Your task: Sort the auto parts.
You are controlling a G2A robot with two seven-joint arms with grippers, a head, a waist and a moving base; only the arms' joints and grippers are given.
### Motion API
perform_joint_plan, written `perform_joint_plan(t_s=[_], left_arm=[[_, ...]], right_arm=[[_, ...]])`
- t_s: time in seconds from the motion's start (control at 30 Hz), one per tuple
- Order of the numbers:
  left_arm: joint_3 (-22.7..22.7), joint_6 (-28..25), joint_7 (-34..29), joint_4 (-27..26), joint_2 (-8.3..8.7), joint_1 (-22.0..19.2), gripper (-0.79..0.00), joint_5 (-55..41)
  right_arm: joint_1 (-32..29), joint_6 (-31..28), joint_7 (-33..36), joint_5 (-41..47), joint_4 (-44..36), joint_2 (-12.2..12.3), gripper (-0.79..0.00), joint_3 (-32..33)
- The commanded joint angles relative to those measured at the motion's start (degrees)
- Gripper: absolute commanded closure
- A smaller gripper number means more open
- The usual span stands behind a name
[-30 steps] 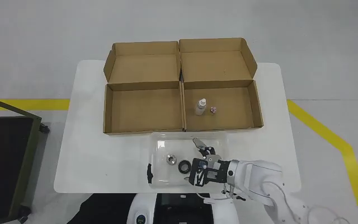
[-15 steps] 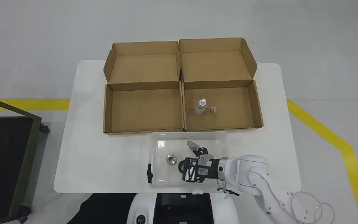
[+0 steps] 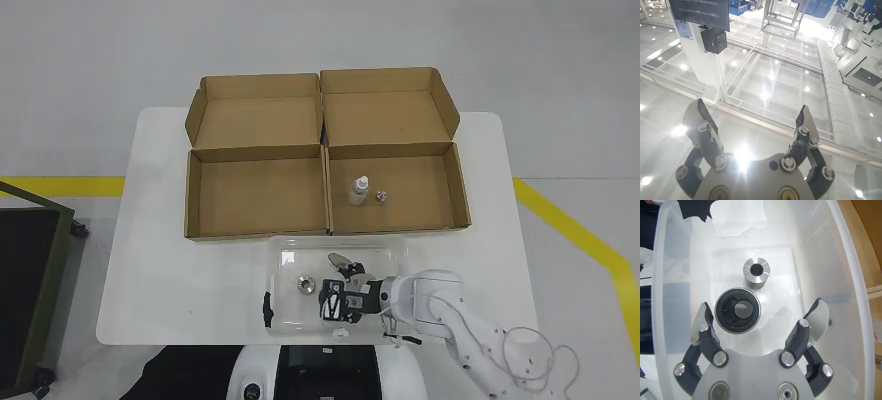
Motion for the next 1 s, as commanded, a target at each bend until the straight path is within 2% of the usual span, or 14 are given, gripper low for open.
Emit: perform_joint_plan(t_s=[0.0,0.03,0.07,0.1,0.23,0.43,0.6,0.67,0.97], left_arm=[[0.0,0.0,0.0,0.0,0.0,0.0,-0.785,0.0],[0.0,0.0,0.0,0.0,0.0,0.0,-0.785,0.0],[0.0,0.0,0.0,0.0,0.0,0.0,-0.785,0.0],[0.0,0.0,0.0,0.0,0.0,0.0,-0.785,0.0],[0.0,0.0,0.0,0.0,0.0,0.0,-0.785,0.0],[0.0,0.0,0.0,0.0,0.0,0.0,-0.785,0.0],[0.0,0.0,0.0,0.0,0.0,0.0,-0.785,0.0],[0.0,0.0,0.0,0.0,0.0,0.0,-0.785,0.0],[0.0,0.0,0.0,0.0,0.0,0.0,-0.785,0.0]], right_arm=[[0.28,-0.29,-0.4,-0.31,0.15,-0.06,-0.742,-0.49],[0.41,-0.33,-0.59,-0.51,0.36,-0.09,-0.733,-0.74],[0.55,-0.25,-0.6,-0.87,0.56,-0.13,-0.68,-1.01],[0.66,-0.22,-0.72,-1.07,0.73,-0.17,-0.588,-1.31],[1.16,-0.01,-1.21,-1.39,1.52,-0.32,-0.416,-2.0],[1.58,-0.3,-1.61,-1.24,1.92,-0.32,-0.299,-2.15],[1.71,-0.64,-2.38,-1.34,2.09,-0.27,-0.105,-2.19],[1.74,-0.65,-2.74,-1.04,2.03,-0.24,0.0,-2.04],[0.78,-1.37,-4.05,1.25,0.21,0.49,0.0,1.27]])
